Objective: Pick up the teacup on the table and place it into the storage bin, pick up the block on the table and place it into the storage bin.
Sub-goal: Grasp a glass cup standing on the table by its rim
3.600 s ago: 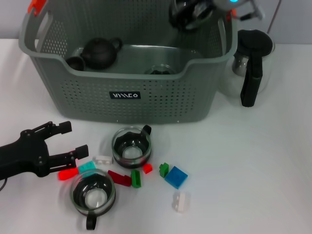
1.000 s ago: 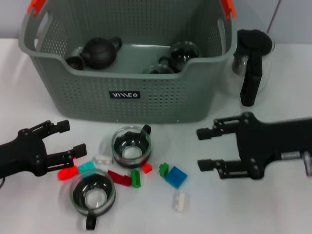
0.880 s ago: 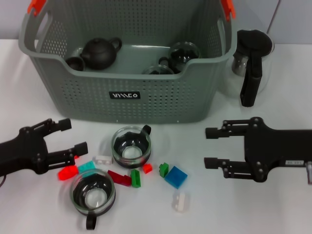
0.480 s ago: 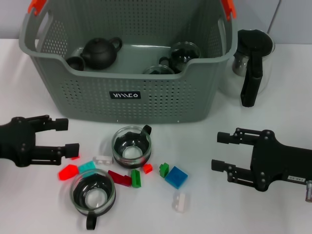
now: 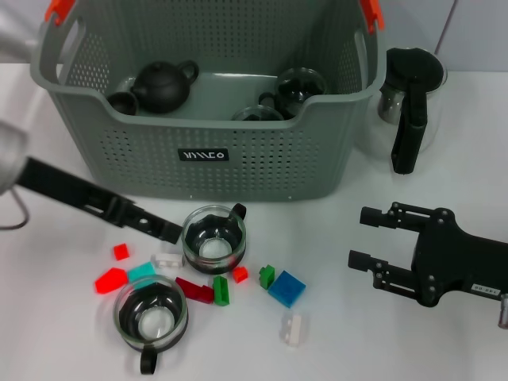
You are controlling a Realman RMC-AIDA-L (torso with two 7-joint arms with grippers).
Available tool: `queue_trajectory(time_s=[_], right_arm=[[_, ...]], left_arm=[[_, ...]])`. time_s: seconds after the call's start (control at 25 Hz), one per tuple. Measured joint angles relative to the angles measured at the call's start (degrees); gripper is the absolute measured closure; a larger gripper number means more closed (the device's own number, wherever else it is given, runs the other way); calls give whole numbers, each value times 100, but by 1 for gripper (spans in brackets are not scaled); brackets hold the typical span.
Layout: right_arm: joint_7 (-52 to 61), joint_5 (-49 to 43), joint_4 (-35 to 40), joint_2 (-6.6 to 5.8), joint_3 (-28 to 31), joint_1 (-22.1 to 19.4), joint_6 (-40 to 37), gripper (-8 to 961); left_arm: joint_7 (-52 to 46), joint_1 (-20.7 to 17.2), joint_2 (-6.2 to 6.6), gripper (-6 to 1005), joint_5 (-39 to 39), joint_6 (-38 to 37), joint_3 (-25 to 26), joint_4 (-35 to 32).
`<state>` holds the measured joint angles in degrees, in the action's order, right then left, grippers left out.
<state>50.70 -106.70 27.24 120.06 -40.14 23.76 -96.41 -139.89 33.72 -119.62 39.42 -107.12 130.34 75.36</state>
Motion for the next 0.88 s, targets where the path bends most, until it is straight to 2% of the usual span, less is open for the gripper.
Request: queue_trajectory(time_s=[0.12,0.28,0.36,0.56,0.88], right_arm=[[9,0,-2,0,2,26,-10,326],[17,0,-27,0,5,45,-16,325],[4,1,-47,0,6,51,-19,325],[13,-4,-51,-15,7,50,-30,325],[35,-23,-51,-18,16,58,-50,326]], left_arm=[[-232,447,-146,79,-853,348,-335,-171],[-294,704,-377,81,-1470,669,-462,-193],[-354,733,-425,82,-1643,802,-587,-206],[-555,584,-495,85,-1644,1187,-1241,-160],[-406,379,-488,88,-1432,1342,-2077,40]])
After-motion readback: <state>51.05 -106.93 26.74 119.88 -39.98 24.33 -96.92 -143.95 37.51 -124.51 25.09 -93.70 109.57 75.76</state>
